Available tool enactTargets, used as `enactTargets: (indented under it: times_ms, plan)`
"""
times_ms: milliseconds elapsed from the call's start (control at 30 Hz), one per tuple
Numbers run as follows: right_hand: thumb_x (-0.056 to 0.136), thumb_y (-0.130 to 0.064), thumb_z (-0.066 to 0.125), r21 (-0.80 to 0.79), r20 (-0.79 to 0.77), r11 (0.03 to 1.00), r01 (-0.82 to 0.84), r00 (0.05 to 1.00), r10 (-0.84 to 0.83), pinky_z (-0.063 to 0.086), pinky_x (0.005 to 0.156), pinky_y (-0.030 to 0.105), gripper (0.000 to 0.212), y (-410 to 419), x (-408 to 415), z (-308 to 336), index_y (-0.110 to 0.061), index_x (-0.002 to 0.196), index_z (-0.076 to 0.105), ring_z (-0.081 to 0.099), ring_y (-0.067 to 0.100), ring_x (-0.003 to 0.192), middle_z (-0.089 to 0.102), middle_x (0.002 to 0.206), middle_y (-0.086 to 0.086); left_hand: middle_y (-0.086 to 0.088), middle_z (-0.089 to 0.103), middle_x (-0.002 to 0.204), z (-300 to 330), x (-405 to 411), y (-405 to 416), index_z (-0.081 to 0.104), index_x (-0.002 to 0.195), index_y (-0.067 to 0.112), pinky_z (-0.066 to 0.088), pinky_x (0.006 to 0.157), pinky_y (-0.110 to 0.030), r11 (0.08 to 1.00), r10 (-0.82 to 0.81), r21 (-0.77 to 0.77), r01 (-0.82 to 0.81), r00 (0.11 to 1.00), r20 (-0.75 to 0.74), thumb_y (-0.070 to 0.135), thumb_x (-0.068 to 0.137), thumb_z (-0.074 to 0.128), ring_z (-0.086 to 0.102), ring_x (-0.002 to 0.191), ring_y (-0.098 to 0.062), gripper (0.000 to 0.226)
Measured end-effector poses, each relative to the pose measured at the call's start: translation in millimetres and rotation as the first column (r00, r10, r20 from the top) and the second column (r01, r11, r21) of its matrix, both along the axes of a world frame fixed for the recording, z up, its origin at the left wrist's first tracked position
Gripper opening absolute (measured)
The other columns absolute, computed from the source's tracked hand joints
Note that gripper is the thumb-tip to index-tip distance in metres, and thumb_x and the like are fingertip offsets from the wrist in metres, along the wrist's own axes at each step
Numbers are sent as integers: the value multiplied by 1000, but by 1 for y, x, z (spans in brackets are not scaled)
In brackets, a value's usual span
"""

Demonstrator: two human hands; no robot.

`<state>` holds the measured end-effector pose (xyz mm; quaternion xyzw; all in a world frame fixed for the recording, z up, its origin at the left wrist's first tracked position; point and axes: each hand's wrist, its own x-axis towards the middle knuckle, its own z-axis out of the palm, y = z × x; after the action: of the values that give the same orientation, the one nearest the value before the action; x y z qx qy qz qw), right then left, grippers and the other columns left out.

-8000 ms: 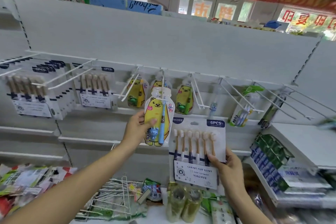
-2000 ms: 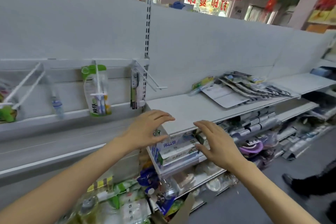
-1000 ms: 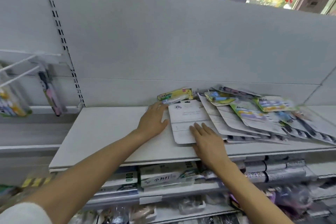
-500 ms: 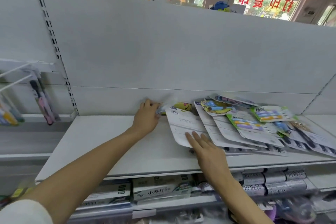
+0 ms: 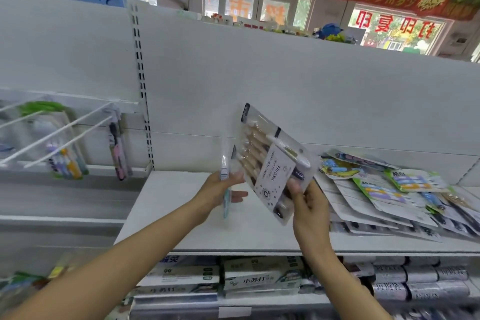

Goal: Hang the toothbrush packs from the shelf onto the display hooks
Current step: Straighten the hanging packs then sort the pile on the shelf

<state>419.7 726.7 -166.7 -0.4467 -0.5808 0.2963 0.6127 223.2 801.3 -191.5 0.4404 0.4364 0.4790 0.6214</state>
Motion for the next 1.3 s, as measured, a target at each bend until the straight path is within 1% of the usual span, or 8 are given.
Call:
enactTargets:
  times_ms: [133,267,400,633,833,967,1133,1300]
  plan:
    - [101,-14,50,11,-104,993,-121,987,122,57,84,27,23,-15,-45,3,-10,120,62,68,14,108,73,113,-4,-9,74,114,0,-22,-28,64,121,9,57,93,-44,996,-29,86,27,999,27,24,90,70,71,104,-34,34]
    - [93,-15,60,-45,-228,985,-169,961,155,57,84,32,28,-23,-68,-2,-21,120,62,69,15,106,74,112,-4,-3,77,100,0,-59,-41,70,104,13,56,91,-45,980,136,157,-123,988,-76,17,86,75,72,100,-28,19]
    - [85,-28,71,-145,-279,966,-214,945,167,50,67,32,7,-26,-74,0,-21,86,72,65,15,77,72,84,-3,-5,77,99,-3,-108,-46,69,102,11,56,87,-47,967,194,207,-152,960,-202,15,81,80,71,98,-25,24]
    - [90,-10,68,-337,-173,921,-195,974,144,59,73,41,19,-27,-99,-5,-14,109,65,69,32,76,75,90,18,-2,75,98,-14,-171,-73,65,107,7,55,74,-16,955,152,292,-47,924,-351,-3,72,82,72,87,-4,40]
    - [89,-7,71,-384,-161,886,-258,964,211,62,70,38,18,-38,-145,-12,-9,107,70,75,29,85,78,94,12,-3,74,107,-25,-204,-100,63,113,12,56,84,-25,937,142,350,-10,924,-355,-8,68,83,71,99,-12,53]
    - [86,-6,72,-384,-144,870,-310,951,275,62,76,41,19,-39,-160,-12,-3,105,72,74,31,90,77,98,15,5,73,116,-22,-221,-125,61,122,18,54,91,-26,925,149,380,10,910,-388,3,71,85,68,107,-10,58]
    - [87,-8,72,-356,-107,852,-384,922,371,58,88,47,18,-42,-172,-17,-7,105,73,74,31,95,77,100,11,5,74,109,-30,-232,-160,66,115,23,56,87,-35,931,253,350,-106,879,-405,35,90,69,69,101,-10,28]
    - [89,-3,68,-336,-93,829,-447,892,443,60,83,41,17,-56,-193,-24,-4,106,72,74,30,94,78,99,10,13,75,103,-36,-253,-193,70,103,33,51,83,-23,922,346,275,-271,897,-276,78,68,65,69,97,-3,57]
